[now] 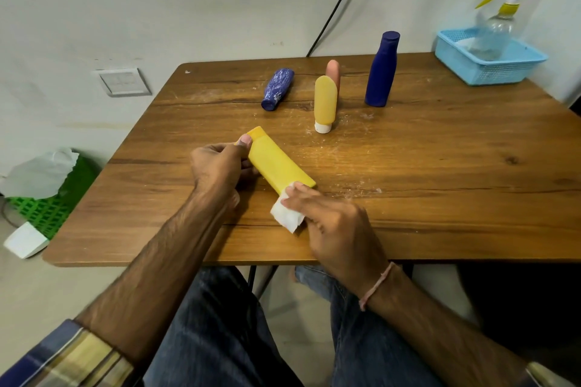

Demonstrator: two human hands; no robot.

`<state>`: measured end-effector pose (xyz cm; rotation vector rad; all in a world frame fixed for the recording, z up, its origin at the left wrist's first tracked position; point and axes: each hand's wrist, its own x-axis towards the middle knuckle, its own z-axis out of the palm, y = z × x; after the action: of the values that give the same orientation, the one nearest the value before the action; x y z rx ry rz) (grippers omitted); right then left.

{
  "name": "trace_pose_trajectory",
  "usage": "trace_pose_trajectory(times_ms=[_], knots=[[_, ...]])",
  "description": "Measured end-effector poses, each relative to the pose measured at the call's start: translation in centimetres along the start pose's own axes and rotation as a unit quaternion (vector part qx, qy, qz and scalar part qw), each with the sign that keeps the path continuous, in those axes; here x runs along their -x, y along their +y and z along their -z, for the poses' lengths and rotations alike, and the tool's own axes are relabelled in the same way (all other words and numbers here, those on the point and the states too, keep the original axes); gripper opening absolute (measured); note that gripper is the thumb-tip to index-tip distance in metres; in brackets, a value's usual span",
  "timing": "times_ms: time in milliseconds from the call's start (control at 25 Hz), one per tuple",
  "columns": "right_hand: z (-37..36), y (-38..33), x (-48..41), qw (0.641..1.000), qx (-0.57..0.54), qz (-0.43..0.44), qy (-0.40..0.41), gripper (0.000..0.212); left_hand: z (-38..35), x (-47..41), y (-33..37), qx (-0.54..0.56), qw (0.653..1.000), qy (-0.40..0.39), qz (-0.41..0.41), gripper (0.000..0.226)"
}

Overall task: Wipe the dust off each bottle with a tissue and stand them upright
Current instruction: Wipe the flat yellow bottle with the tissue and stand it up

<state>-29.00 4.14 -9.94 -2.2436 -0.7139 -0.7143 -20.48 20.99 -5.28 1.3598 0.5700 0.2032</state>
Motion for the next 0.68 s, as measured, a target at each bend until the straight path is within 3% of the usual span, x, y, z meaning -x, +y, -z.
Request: trace_pose_trajectory(times_ms=[120, 200, 240, 320, 360, 560, 680], knots=[[0.5, 0.2, -1.5, 0.980, -0.044, -0.165, 0.099, 0.038, 0.0, 0.3, 0.3, 0.049, 0.998, -0.014, 0.037, 0.013], [0.8, 0.4, -2.9, 0.935, -0.164, -0.289, 0.126, 0.031, -0.2, 0.5, 0.8, 0.080, 0.995, -0.017, 0.056, 0.011], [1.1, 0.5, -3.7, 0.878, -0.282, -0.360, 0.142, 0.027, -0.3, 0.5, 1.0, 0.097, 0.993, -0.018, 0.059, 0.010], [1.6, 0.3, -5.0, 0.726, -0.481, -0.462, 0.167, 0.023, -0.6, 0.5, 1.3, 0.131, 0.990, -0.022, 0.057, 0.010], [1.8, 0.3, -5.3, 0.685, -0.517, -0.485, 0.166, 0.022, -0.7, 0.4, 1.5, 0.141, 0.988, -0.025, 0.055, 0.010], [2.3, 0.2, -5.4, 0.584, -0.623, -0.517, 0.059, 0.022, -1.2, -0.2, 1.5, 0.192, 0.979, -0.030, 0.052, 0.008], [3.0, 0.4, -5.1, 0.554, -0.660, -0.508, 0.001, 0.023, -1.7, -0.5, 2.1, 0.197, 0.980, -0.024, 0.022, 0.010]])
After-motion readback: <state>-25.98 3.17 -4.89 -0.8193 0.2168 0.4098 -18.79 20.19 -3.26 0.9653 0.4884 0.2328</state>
